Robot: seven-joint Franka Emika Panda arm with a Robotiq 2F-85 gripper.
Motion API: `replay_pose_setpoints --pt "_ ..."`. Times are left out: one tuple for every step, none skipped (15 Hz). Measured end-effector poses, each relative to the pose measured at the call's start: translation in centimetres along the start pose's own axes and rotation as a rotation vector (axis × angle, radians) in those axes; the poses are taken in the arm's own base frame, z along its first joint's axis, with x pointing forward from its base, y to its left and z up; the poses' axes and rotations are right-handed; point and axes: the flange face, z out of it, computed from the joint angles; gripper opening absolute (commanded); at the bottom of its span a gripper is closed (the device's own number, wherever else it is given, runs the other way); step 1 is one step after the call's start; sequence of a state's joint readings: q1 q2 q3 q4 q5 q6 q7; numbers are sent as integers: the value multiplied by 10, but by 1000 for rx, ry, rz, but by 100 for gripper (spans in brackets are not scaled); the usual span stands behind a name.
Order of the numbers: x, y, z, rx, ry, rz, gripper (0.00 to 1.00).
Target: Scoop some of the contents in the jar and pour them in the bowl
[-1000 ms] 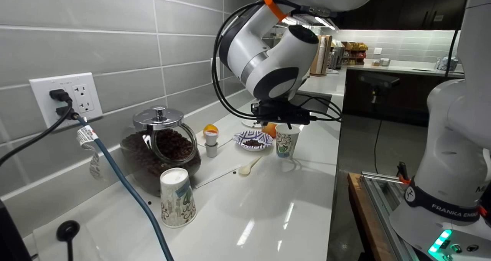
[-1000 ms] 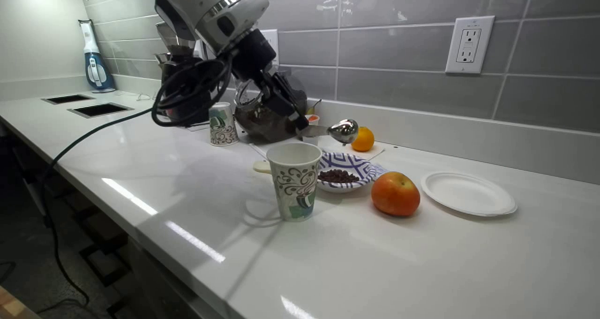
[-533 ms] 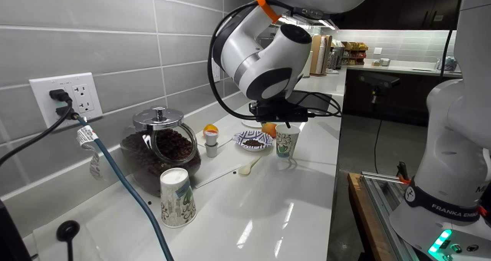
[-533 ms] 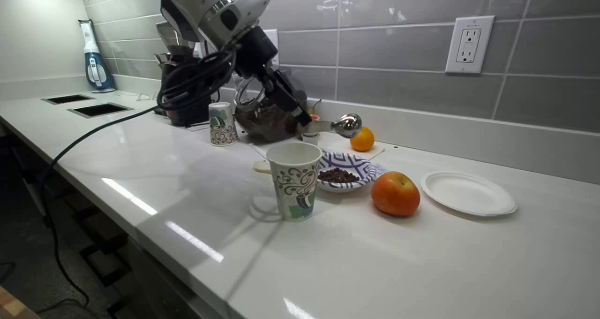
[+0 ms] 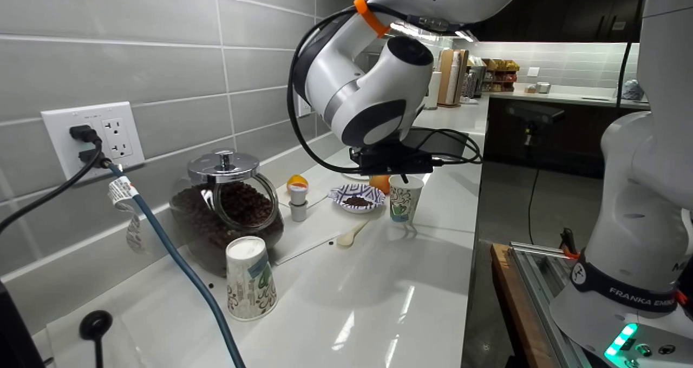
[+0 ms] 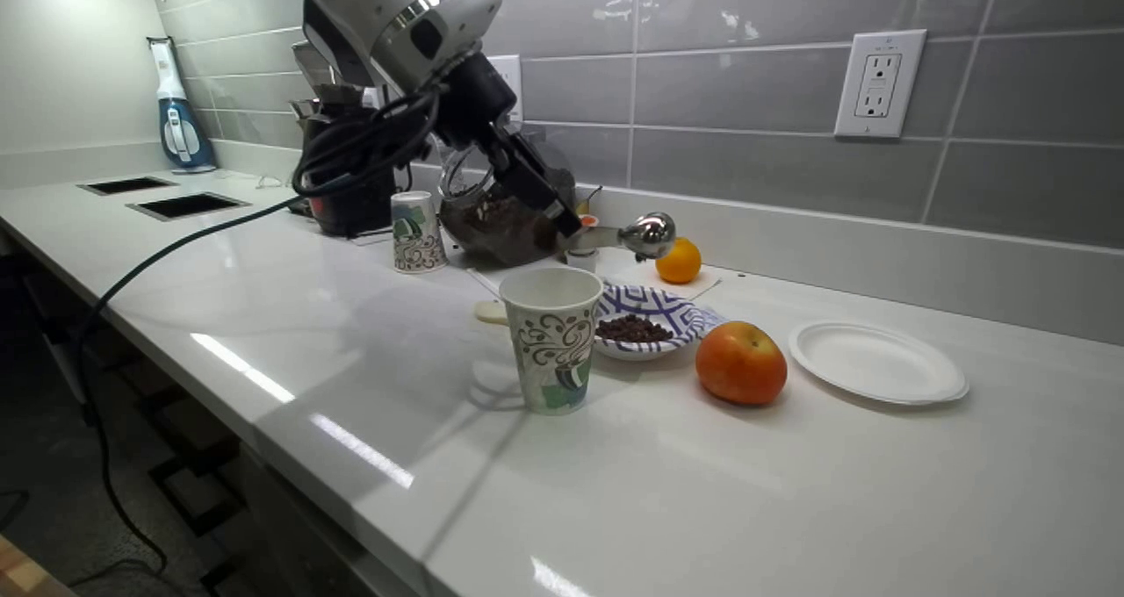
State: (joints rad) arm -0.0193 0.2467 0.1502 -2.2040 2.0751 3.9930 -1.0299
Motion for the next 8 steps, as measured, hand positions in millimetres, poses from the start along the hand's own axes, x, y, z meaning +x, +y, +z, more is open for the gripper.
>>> replay_pose_setpoints --pt "0 0 0 -4 2 1 1" --pt "0 1 0 -14 5 -1 1" --pt "-2 2 1 -27 10 -6 1" --pt "-4 2 1 -44 16 -13 1" --pt "-7 3 1 -63 23 -23 1" --pt "-10 3 1 -81 29 -34 1" --pt "-14 3 1 -99 36 -45 1" --pt "-17 3 1 -112 42 -57 1"
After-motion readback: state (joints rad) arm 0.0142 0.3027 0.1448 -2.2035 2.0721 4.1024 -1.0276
